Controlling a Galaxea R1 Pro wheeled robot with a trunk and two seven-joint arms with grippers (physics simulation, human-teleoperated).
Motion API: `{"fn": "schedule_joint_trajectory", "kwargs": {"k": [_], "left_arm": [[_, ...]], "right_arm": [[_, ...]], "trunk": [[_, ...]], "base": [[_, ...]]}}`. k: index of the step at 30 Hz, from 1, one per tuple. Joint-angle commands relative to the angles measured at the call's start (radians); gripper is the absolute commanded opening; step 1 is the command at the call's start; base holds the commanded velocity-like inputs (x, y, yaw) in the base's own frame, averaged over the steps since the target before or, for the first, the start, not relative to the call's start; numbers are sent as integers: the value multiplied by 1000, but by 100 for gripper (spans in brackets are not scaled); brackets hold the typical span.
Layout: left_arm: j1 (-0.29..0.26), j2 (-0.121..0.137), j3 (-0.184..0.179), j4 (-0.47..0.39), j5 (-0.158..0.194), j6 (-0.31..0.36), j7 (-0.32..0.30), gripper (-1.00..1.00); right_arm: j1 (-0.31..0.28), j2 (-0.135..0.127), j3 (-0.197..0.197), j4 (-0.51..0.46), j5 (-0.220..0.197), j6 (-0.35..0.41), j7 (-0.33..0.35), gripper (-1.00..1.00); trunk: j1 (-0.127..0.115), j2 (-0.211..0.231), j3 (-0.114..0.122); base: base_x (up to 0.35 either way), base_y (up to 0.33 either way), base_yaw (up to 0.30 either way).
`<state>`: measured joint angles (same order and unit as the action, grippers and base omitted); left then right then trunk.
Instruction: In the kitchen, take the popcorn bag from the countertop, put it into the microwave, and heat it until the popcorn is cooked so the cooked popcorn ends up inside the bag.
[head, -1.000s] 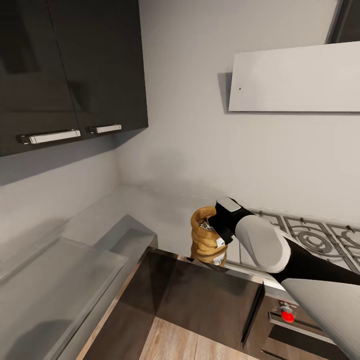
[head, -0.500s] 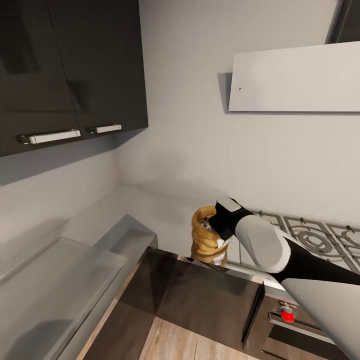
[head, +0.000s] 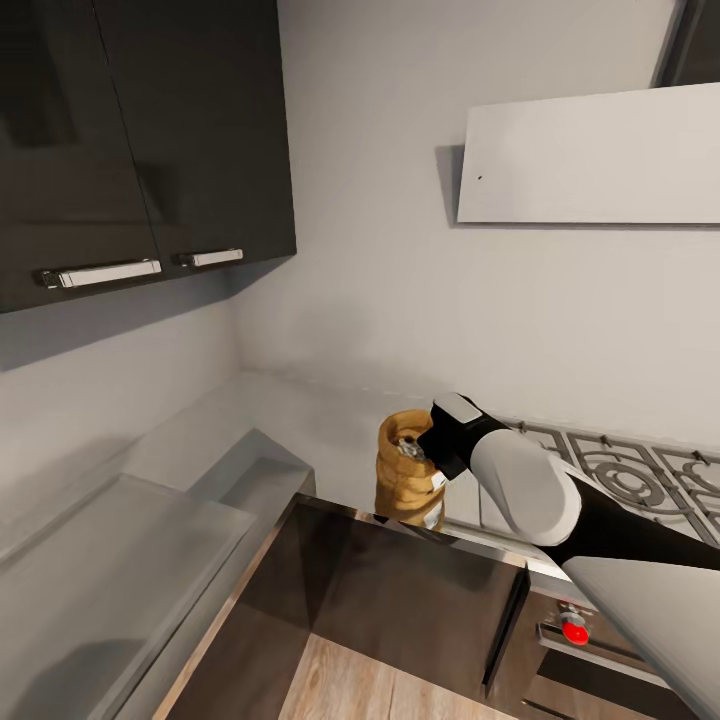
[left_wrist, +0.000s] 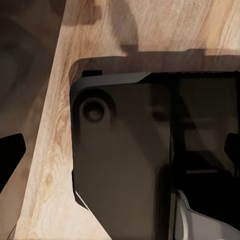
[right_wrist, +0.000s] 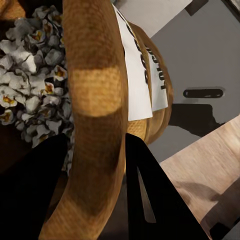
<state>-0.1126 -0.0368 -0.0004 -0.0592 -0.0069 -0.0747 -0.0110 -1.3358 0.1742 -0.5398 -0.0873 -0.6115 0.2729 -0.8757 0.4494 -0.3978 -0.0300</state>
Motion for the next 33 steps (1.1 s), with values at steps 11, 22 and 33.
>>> {"fn": "schedule_joint_trajectory", "kwargs": {"k": [11, 22, 33], "left_arm": [[-1, -2, -1, 0, -1, -4, -1, 100], [-2, -9, 1, -1, 2, -4, 0, 100], [-10, -12, -4, -1, 4, -4, 0, 100]], "right_arm": [[-34, 0, 35, -127, -5, 169, -124, -100], [-150, -3, 32, -270, -11, 474, -283, -100], [-297, -118, 33, -265, -8, 654, -288, -100]], "trunk": [[1, -2, -2], [1, -2, -2], [1, -2, -2]], "base": [[0, 0, 0], [0, 0, 0], [0, 0, 0]]}}
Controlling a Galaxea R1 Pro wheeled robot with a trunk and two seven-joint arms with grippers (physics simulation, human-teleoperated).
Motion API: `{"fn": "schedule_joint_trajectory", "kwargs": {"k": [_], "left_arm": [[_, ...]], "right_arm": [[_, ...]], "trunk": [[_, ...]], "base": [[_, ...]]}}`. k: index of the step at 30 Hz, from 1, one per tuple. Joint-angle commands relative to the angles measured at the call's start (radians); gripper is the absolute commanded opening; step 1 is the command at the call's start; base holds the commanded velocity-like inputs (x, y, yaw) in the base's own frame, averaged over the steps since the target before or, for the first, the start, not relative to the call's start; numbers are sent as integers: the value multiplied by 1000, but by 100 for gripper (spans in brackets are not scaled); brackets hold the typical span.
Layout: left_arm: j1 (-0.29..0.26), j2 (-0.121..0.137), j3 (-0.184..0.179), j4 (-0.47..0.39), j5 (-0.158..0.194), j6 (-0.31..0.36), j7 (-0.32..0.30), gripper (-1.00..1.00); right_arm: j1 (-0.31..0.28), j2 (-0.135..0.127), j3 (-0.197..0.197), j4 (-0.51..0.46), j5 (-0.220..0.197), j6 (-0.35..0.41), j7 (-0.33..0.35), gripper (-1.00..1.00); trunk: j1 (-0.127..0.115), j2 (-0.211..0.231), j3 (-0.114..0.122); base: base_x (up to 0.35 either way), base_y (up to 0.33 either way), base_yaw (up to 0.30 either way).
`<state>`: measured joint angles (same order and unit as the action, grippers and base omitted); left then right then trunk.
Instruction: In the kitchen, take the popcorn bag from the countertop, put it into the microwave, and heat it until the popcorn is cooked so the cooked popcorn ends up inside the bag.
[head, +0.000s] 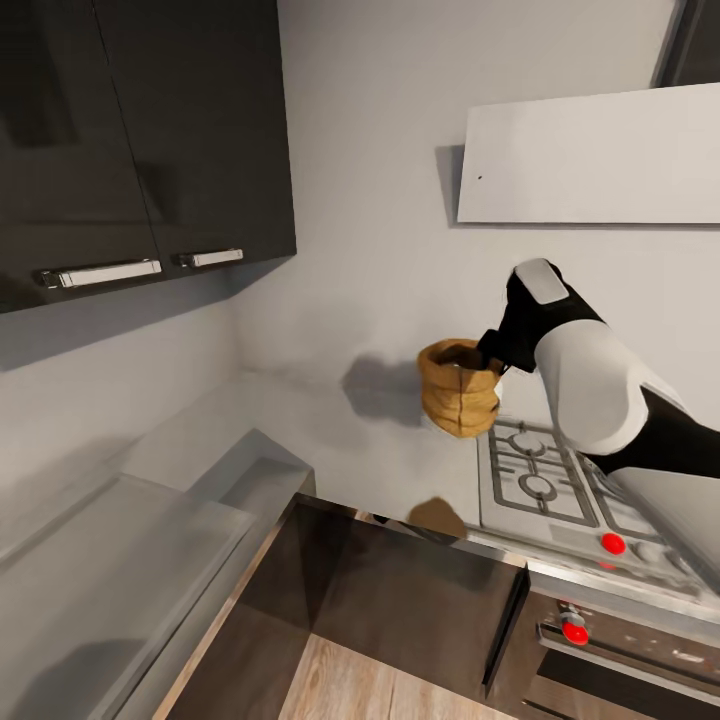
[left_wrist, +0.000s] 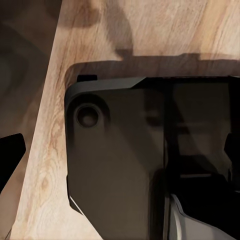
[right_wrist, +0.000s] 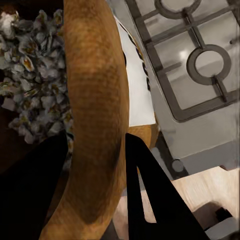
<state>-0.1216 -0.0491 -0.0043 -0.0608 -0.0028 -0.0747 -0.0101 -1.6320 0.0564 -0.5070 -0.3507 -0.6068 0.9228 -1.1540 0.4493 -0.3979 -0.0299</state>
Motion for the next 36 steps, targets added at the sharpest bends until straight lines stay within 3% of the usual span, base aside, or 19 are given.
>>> {"fn": "schedule_joint_trajectory", "kwargs": {"k": [1, 8, 11, 15, 30, 36], "left_arm": [[-1, 0, 0, 1, 0, -4, -1, 100], [-6, -3, 5, 1, 1, 25, -5, 100], [-6, -2, 7, 0, 4, 28, -4, 100], [-6, 1, 7, 0, 4, 29, -5, 100], [-4, 11, 7, 1, 5, 28, -5, 100], [-2, 16, 7, 1, 6, 26, -5, 100]], "right_arm": [[-5, -5, 0, -2, -12, 11, -10, -100], [-33, -15, 5, -31, -22, 40, 5, -100], [-17, -15, -12, -34, -25, 38, 18, -100], [-11, -15, -27, -34, -25, 37, 24, -100], [-30, -13, -18, -51, -22, 46, 11, -100], [-30, -5, -15, -51, -22, 60, 11, -100]], "trunk": [[1, -2, -2], [1, -2, -2], [1, -2, -2], [1, -2, -2], [1, -2, -2], [1, -2, -2]], "base": [[0, 0, 0], [0, 0, 0], [-125, -37, 0], [-299, -75, 0], [-339, -26, 0], [-343, 0, -214]]}}
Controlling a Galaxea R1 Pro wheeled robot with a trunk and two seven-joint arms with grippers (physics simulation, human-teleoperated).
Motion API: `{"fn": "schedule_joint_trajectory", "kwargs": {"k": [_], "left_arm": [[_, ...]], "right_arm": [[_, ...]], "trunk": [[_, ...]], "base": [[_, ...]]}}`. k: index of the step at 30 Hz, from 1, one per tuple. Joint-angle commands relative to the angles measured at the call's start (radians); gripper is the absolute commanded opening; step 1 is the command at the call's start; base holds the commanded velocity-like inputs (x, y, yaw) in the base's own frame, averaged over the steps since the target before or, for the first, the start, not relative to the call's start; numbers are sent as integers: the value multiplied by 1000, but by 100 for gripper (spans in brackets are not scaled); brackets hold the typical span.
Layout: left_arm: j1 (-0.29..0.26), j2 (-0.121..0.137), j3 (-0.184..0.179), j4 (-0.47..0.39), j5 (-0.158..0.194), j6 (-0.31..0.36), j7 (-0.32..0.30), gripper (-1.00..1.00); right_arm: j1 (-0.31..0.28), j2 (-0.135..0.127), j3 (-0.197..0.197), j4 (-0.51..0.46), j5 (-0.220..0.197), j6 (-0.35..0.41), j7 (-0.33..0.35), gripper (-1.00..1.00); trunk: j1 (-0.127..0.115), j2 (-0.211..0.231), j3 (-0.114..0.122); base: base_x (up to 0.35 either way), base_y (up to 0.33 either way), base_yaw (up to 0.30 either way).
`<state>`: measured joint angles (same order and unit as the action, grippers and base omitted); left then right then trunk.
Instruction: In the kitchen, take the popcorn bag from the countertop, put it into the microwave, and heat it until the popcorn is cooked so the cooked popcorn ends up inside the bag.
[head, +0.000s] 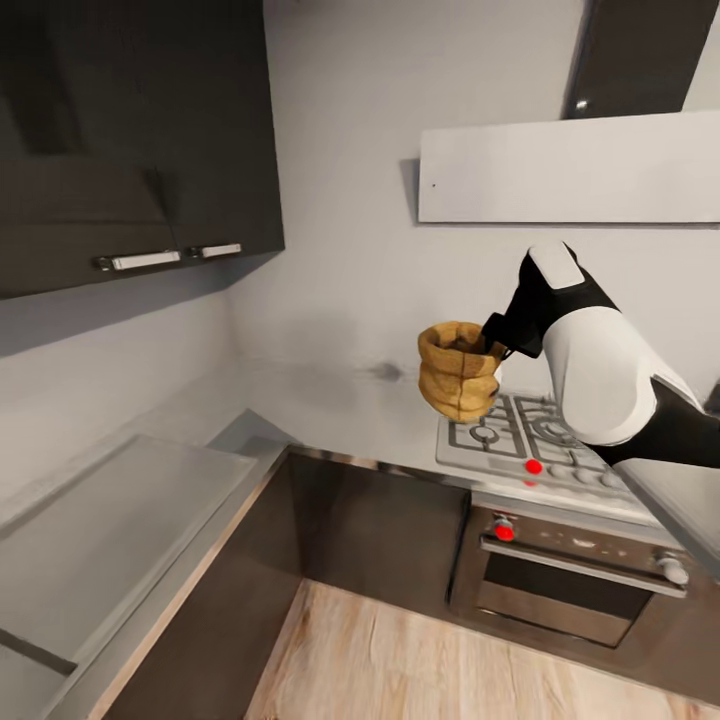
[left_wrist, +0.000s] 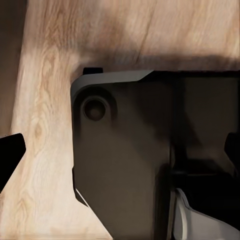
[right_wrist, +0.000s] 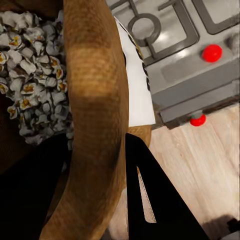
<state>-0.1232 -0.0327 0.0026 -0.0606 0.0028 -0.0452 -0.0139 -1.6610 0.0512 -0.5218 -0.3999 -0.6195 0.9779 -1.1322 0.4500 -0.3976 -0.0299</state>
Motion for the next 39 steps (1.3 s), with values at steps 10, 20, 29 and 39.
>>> {"fn": "schedule_joint_trajectory", "kwargs": {"k": [10, 20, 29, 39], "left_arm": [[5, -1, -1, 1, 0, -5, 5, 100], [38, -2, 0, -2, 0, -13, 9, 100], [44, -6, 2, -2, 5, -13, 11, 100], [43, -7, 17, -5, 5, -13, 13, 100]], "right_arm": [[6, 7, 3, 1, -8, 18, -6, -100], [18, 11, 7, 4, -6, 36, 0, -100], [20, 31, 8, 13, -6, 49, 1, -100], [24, 45, 9, 13, -5, 69, 1, -100]], "trunk": [[0, -2, -2], [0, -2, -2], [0, -2, -2], [0, -2, -2]], "base": [[-343, -47, -298], [-132, -90, -300], [-157, -309, -300], [-226, -289, -300]]}}
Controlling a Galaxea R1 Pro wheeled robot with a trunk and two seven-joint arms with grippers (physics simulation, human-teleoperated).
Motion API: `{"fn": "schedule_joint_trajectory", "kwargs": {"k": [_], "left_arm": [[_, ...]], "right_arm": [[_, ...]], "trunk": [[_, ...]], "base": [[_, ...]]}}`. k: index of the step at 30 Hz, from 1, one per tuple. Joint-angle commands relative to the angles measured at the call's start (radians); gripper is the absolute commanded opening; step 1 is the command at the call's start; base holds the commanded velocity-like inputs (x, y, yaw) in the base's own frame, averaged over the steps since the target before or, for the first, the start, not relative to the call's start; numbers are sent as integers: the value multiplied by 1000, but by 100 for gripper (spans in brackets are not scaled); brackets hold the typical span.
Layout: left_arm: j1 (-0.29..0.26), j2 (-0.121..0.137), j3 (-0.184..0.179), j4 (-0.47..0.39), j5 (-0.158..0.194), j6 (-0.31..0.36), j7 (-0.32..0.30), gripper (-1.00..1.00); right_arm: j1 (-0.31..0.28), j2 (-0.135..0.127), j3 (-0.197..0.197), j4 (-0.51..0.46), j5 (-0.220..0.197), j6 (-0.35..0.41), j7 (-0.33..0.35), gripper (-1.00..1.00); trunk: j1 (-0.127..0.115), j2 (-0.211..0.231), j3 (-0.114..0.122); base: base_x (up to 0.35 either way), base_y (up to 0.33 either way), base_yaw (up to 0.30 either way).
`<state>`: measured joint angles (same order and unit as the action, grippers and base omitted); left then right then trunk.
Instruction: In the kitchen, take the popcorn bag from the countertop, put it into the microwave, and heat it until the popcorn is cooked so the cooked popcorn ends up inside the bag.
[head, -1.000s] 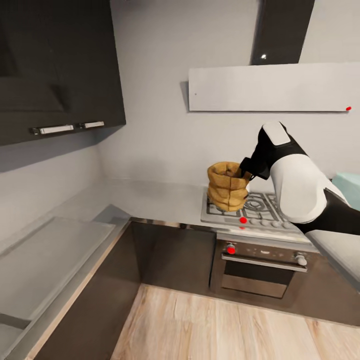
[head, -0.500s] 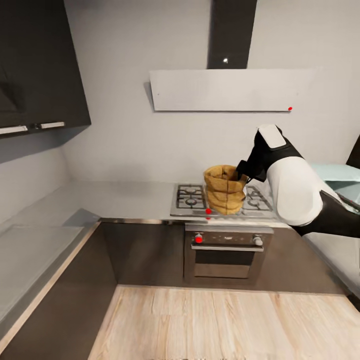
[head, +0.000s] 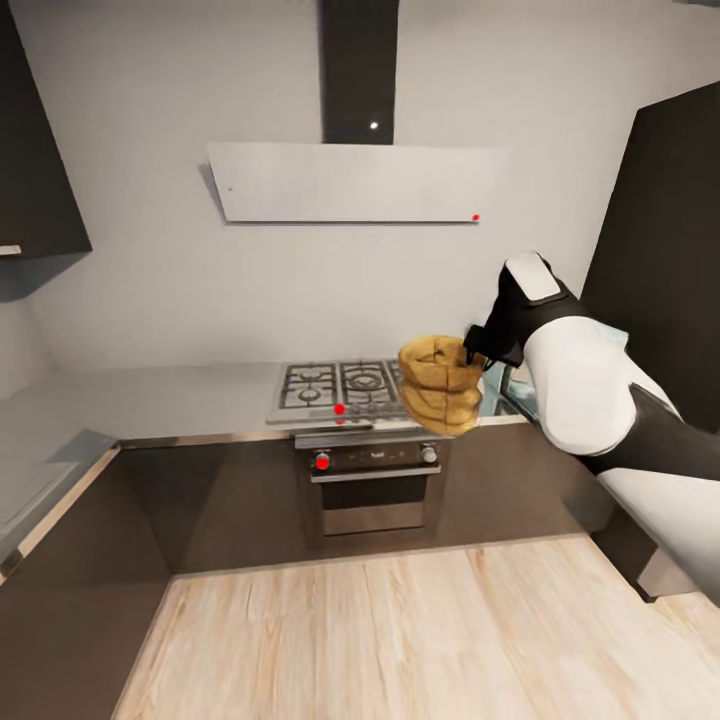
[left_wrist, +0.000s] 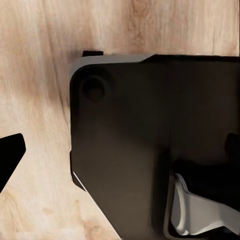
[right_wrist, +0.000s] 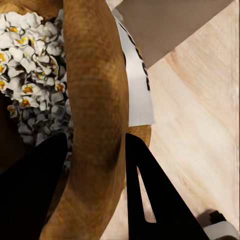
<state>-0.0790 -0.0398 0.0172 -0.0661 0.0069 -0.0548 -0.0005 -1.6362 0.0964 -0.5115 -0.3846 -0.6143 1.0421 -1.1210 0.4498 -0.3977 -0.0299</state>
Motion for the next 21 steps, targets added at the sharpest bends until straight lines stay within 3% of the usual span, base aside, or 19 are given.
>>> {"fn": "schedule_joint_trajectory", "kwargs": {"k": [1, 12, 21], "left_arm": [[-1, 0, 16, 0, 0, -3, -1, 100], [-2, -2, 33, 0, -1, -4, -1, 100], [-2, -2, 33, 0, -2, -4, -1, 100]], "right_arm": [[0, 0, -1, -2, -10, 5, -11, -100], [3, 25, -1, -5, -10, 5, -6, -100], [3, 25, 0, -4, -10, 5, 18, -100]], "trunk": [[0, -2, -2], [0, -2, -2], [0, -2, -2]], "base": [[-240, -278, -300], [-261, -258, -299], [-292, -217, -46]]}}
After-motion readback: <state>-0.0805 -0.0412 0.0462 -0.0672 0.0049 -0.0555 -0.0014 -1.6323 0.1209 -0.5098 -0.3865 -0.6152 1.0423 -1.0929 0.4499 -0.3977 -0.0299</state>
